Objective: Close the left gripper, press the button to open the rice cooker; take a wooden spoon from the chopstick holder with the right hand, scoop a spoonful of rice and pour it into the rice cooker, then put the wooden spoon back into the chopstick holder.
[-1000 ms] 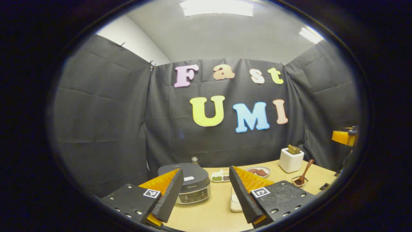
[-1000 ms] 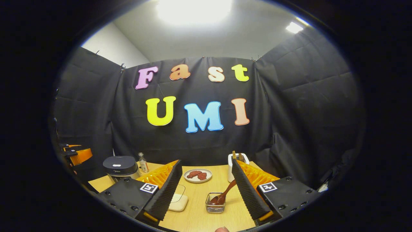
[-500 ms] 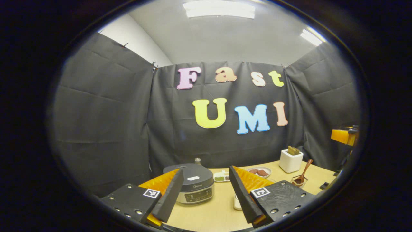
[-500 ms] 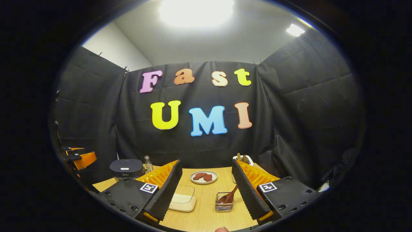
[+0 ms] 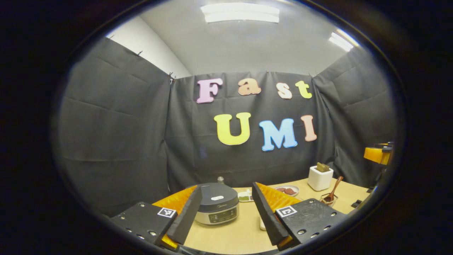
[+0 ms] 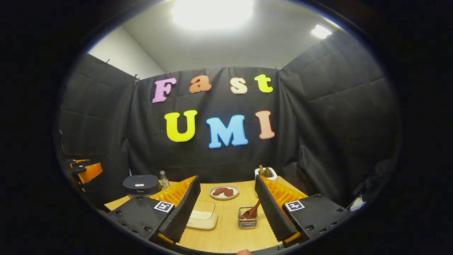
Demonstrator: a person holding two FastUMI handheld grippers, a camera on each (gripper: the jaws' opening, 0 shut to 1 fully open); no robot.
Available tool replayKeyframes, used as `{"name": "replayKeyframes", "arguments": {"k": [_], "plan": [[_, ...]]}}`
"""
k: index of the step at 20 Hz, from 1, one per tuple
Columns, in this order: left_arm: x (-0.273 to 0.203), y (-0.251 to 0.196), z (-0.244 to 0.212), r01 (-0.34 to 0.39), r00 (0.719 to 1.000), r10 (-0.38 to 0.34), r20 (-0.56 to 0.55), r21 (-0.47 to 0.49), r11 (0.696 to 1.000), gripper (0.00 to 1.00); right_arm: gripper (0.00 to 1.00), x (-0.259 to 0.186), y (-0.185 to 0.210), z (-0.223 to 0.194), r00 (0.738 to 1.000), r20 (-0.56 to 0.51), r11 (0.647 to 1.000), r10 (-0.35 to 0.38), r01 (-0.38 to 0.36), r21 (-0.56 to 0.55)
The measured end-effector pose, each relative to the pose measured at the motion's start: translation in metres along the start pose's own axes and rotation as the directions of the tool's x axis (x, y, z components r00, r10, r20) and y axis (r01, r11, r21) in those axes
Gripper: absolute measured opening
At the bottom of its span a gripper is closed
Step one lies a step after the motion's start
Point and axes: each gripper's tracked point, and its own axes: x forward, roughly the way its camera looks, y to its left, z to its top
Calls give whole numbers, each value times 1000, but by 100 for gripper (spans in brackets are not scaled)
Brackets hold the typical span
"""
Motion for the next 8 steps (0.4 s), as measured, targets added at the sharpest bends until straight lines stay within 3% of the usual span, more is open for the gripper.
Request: {"name": "replayKeyframes", "arguments": {"k": [8], "plan": [[1,-3,1,16,1000,-16,-6,15,1000,86,98,-4,0,1,1000,7,1000,-8,8,-21]]}}
